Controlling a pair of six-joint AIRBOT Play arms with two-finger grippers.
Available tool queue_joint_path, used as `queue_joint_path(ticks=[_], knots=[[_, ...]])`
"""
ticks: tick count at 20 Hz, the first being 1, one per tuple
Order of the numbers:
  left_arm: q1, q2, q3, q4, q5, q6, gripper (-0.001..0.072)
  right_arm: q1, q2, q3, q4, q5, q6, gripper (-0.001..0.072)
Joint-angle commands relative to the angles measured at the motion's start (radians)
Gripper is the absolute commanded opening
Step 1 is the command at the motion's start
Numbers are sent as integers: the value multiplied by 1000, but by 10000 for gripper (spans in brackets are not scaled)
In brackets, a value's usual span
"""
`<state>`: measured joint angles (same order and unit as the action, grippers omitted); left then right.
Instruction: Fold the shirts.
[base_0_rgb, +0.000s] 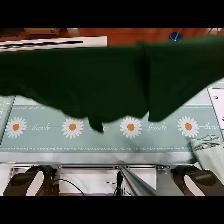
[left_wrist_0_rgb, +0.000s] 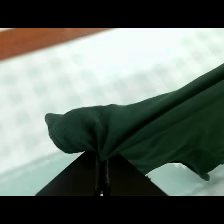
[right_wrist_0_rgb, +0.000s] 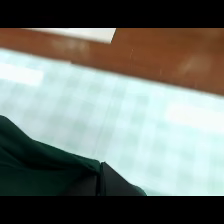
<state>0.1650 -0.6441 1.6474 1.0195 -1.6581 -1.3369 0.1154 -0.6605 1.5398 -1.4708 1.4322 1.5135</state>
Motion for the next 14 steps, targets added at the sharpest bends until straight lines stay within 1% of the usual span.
queue_joint_path(ticks=[1, 2, 3, 4, 6, 8, 10, 12, 14], knots=[[1, 3, -46, -172, -134, -105, 22, 0, -40, 3, 200, 243, 46, 27], [1, 4, -98, -224, -134, -117, 22, 0, -64, -27, 283, 254, 45, 26], [0, 9, -165, -253, -134, -116, 21, 1, -85, -64, 319, 254, 39, 27], [1, 18, -237, -249, -133, -116, 21, 1, -105, -109, 303, 251, 23, 27], [0, 41, -415, -213, -131, -93, 22, 0, -138, -219, 206, 217, -19, 26], [1, 58, -626, -167, -100, -63, 22, 0, -168, -352, 113, 132, -69, 26], [0, 61, -815, -160, 4, -12, 22, 0, -208, -474, 68, -16, -90, 27], [-23, 51, -991, -168, 184, 43, 22, 0, -270, -550, 69, -177, -111, 27], [-83, 17, -1131, -201, 379, 109, 22, 0, -362, -565, 95, -307, -113, 26]])
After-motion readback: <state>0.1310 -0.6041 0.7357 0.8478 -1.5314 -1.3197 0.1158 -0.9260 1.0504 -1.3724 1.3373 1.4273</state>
